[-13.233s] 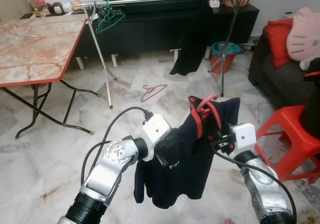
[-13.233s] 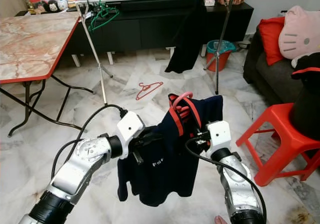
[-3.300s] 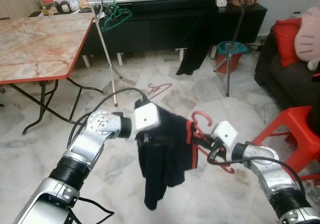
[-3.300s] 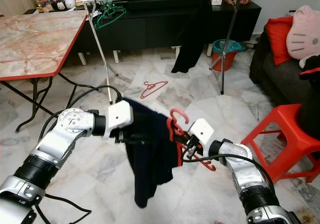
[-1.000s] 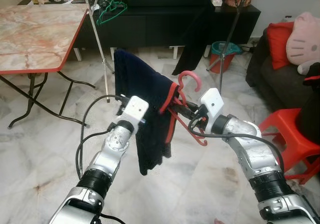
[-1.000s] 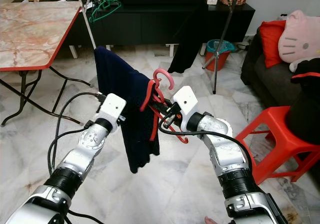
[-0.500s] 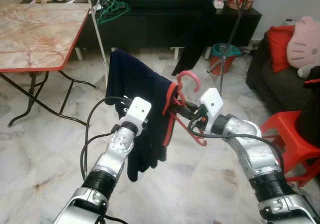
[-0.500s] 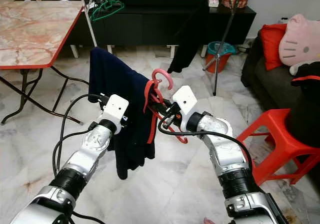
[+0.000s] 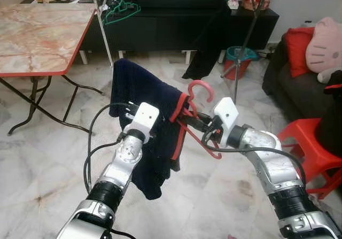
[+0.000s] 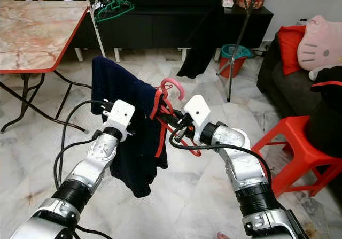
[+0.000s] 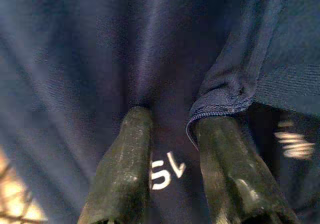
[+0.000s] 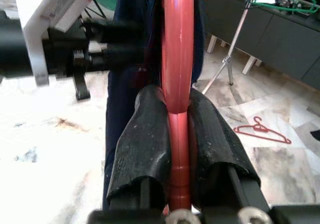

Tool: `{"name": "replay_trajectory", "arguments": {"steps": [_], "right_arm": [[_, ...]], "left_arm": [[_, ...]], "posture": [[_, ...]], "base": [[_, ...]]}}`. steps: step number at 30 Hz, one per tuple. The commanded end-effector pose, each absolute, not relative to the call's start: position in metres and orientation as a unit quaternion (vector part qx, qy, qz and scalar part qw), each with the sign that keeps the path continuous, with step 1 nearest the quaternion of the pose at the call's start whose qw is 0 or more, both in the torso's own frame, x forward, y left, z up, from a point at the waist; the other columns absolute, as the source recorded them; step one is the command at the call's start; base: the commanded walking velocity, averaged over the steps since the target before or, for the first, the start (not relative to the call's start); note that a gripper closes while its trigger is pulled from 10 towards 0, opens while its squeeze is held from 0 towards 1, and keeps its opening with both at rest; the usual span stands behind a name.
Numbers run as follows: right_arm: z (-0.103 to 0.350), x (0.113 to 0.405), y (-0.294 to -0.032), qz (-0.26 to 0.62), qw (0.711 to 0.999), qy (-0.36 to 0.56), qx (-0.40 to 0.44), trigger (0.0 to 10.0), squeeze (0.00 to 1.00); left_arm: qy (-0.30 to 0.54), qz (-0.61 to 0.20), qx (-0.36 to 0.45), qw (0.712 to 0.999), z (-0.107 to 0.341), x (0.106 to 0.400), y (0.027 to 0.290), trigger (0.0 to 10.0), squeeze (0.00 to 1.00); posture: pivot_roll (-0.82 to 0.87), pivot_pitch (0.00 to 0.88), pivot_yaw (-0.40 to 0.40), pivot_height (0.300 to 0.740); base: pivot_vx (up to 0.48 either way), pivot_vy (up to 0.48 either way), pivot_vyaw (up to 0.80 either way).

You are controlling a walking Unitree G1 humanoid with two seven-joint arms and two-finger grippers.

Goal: Hang hanger

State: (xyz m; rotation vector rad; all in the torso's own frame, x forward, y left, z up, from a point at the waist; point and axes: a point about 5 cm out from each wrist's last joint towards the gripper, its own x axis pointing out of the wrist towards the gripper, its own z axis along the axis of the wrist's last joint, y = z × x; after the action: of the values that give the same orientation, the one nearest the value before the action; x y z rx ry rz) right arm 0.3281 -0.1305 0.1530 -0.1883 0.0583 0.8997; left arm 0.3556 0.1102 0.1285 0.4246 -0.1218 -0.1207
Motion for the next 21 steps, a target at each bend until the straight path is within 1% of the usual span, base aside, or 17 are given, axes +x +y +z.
{"name": "replay_trajectory", "arguments": {"steps": [1,4,10,12,14,16,17,21], "right_arm": [[0.164,0.328,-0.132,0.435,0.896,0.004,-0.090,0.0,0.00],[0.163,0.328,-0.134,0.432,0.897,0.007,-0.091,0.0,0.00],[0.162,0.329,-0.136,0.427,0.900,0.009,-0.090,0.0,0.00],[0.161,0.329,-0.137,0.424,0.901,0.011,-0.090,0.0,0.00],[0.161,0.330,-0.137,0.422,0.902,0.011,-0.090,0.0,0.00],[0.161,0.330,-0.137,0.422,0.902,0.011,-0.090,0.0,0.00],[0.160,0.330,-0.138,0.418,0.904,0.012,-0.089,0.0,0.00],[0.160,0.330,-0.138,0.418,0.904,0.012,-0.089,0.0,0.00]], "left_arm": [[-0.057,-0.032,0.213,0.975,0.132,0.360,0.118,10.0,0.00],[-0.057,-0.020,0.213,0.975,0.133,0.360,0.121,10.0,0.00],[-0.058,-0.018,0.207,0.977,0.133,0.360,0.119,10.0,0.00],[-0.058,-0.032,0.197,0.978,0.132,0.360,0.116,10.0,0.00],[-0.066,-0.062,0.182,0.979,0.133,0.358,0.109,10.0,0.00],[-0.066,-0.062,0.182,0.979,0.133,0.358,0.109,10.0,0.00],[-0.073,-0.107,0.175,0.976,0.132,0.354,0.101,10.0,0.00],[-0.073,-0.107,0.175,0.976,0.132,0.354,0.101,10.0,0.00]], "posture": [[-0.17,0.000,-0.060,0.740],[-0.17,0.000,-0.062,0.740],[-0.17,0.000,-0.063,0.740],[-0.17,0.000,-0.063,0.740],[-0.17,0.000,-0.063,0.740],[-0.17,0.000,-0.063,0.740],[-0.17,0.000,-0.062,0.740],[-0.17,0.000,-0.062,0.740]], "base": [[0.000,0.000,0.00],[0.000,0.000,0.00],[0.000,0.000,0.00],[0.000,0.000,0.00],[0.000,0.000,0.00],[0.000,0.000,0.00],[0.000,0.000,0.00],[0.000,0.000,0.00]]}}
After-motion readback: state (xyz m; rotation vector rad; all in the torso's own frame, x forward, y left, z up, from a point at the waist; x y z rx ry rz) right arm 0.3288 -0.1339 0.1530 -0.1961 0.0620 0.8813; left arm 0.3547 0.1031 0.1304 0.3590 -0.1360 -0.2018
